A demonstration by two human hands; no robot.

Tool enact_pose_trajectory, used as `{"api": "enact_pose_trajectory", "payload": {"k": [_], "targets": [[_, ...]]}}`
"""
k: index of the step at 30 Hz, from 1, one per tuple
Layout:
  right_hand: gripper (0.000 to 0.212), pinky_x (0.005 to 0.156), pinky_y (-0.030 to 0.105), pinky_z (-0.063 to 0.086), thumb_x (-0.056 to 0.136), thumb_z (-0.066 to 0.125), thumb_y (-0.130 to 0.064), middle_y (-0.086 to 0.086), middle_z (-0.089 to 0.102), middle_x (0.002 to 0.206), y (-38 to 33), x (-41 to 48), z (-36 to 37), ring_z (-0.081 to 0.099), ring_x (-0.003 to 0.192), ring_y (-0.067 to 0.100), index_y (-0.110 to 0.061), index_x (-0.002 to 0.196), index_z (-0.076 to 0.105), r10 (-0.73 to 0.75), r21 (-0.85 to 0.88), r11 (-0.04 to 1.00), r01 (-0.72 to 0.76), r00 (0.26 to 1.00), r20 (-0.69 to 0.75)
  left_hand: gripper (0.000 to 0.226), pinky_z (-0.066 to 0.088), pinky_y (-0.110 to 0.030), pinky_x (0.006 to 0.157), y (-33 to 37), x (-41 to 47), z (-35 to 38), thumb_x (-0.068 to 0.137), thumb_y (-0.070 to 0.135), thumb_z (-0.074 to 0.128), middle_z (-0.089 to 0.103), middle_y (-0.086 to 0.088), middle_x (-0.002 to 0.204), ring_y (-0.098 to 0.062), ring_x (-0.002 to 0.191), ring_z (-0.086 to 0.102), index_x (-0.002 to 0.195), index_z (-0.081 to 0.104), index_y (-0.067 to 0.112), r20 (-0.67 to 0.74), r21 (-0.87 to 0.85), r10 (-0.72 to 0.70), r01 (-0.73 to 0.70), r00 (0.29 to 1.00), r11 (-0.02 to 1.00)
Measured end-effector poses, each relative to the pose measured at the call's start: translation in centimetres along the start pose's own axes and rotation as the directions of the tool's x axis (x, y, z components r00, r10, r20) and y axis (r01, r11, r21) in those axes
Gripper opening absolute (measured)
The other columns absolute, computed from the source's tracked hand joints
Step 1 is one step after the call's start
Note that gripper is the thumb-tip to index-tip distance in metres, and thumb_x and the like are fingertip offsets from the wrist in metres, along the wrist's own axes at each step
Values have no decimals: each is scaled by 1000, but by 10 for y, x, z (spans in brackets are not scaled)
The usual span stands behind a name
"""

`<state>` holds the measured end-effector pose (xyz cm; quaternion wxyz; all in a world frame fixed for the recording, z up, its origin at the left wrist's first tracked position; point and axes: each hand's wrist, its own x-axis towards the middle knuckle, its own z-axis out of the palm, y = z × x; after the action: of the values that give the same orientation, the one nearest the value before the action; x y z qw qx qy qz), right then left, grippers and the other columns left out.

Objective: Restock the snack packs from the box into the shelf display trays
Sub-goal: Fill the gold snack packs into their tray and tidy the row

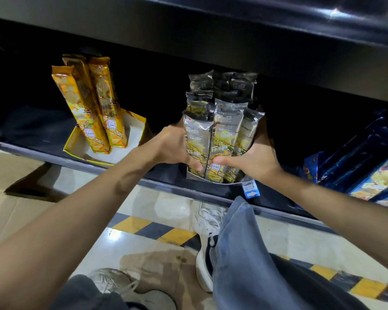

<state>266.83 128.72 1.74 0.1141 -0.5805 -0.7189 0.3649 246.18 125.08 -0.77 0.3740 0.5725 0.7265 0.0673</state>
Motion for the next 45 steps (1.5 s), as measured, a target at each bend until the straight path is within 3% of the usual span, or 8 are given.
{"api": "enact_pose_trajectory", "payload": {"k": [6,8,12,20,30,35,39,45], "targets": [[57,56,0,35,54,90,-30,-24,41,71,3,-4,-4,50,70,-6,-37,69,36,-16,-48,999,27,978,210,89,48,-35,94,-6,-3,22,38,57,89,65,-4,116,-20,109,60,108,57,12,-67,-172,124,-134,990,976],[46,72,10,38,57,88,-38,-19,46,78,3,-2,-7,56,89,10,-32,85,53,32,-131,991,7,956,293,98,44,-39,102,-8,-1,30,40,49,91,60,1,122,-17,117,55,123,52,13,-57,-220,134,-143,989,965],[96,76,12,36,62,82,-50,-4,50,114,7,4,-10,50,102,17,-9,137,38,42,-259,965,45,946,322,118,45,-40,102,-8,-1,35,27,75,77,59,6,123,-15,116,55,126,50,17,-72,-254,119,-134,990,958],[96,79,1,24,60,87,-36,-10,45,107,8,1,-5,44,103,6,-10,138,36,-57,-112,991,79,981,187,45,50,-38,96,-7,-4,34,57,11,89,67,6,99,-14,99,63,89,62,25,-44,-335,146,-152,988,930],[46,47,1,33,70,82,-26,-18,42,33,-6,-4,-26,47,43,-5,-21,56,38,33,-121,992,20,908,417,66,49,-21,89,-2,-10,24,54,21,90,65,13,106,2,99,61,112,58,14,-37,-436,260,-250,965,865],[43,43,-3,31,78,74,-22,-27,34,23,-18,-2,-27,41,34,-21,-27,55,39,40,-62,998,-12,872,487,85,50,-21,92,5,-18,26,48,31,90,64,6,114,2,107,60,122,53,11,-189,-561,210,-280,959,779],[41,38,5,30,75,75,-39,-15,36,27,-18,1,-24,44,41,1,-24,52,44,110,-87,993,-78,880,462,93,41,-13,97,10,-15,31,56,23,90,53,13,125,7,110,52,134,40,13,-183,-539,171,-245,968,806],[51,43,-2,32,61,87,-27,-23,42,47,-7,-4,-13,48,45,-13,-32,62,36,30,56,997,-47,958,284,106,42,-38,106,0,-10,28,44,54,86,55,6,131,-8,122,52,134,44,16,-107,-475,148,-181,983,861]]}}
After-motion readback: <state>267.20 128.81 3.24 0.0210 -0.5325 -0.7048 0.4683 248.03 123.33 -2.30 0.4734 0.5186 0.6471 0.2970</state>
